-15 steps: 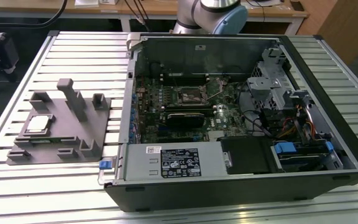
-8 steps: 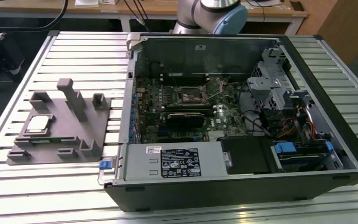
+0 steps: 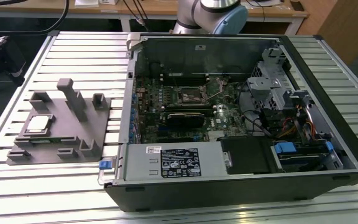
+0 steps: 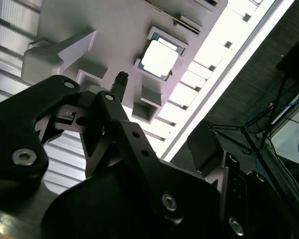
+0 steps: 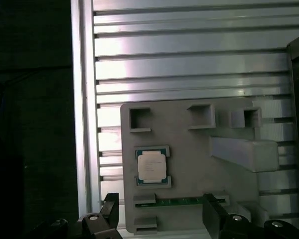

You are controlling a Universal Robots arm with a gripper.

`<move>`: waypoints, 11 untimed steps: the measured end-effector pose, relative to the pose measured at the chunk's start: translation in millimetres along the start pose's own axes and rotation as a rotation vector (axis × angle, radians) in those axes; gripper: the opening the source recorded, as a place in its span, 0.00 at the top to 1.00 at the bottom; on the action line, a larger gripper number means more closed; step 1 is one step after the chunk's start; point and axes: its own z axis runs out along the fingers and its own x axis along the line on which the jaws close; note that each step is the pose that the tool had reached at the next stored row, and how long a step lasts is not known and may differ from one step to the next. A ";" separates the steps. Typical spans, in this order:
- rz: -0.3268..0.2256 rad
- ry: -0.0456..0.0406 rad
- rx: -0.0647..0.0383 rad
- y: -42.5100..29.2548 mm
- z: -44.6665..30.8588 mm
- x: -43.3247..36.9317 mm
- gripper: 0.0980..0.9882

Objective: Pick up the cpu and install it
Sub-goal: 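Pick up the cpu and move it towards the insertion slot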

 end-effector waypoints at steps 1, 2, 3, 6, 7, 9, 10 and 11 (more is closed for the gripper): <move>0.000 0.0000 0.000 -0.1 0.8 0.0 0.26; 0.000 0.0001 0.000 -0.2 1.5 0.0 0.26; 0.000 0.0001 0.000 -0.3 2.1 0.0 0.26; 0.000 0.0001 0.000 -0.6 4.1 0.0 0.26; 0.000 0.0000 0.000 -0.6 4.8 0.0 0.26; 0.000 0.0001 0.000 -0.8 6.0 0.0 0.26; 0.000 0.0001 0.000 -0.9 6.5 0.0 0.26; 0.000 0.0002 0.000 -1.0 6.8 0.0 0.26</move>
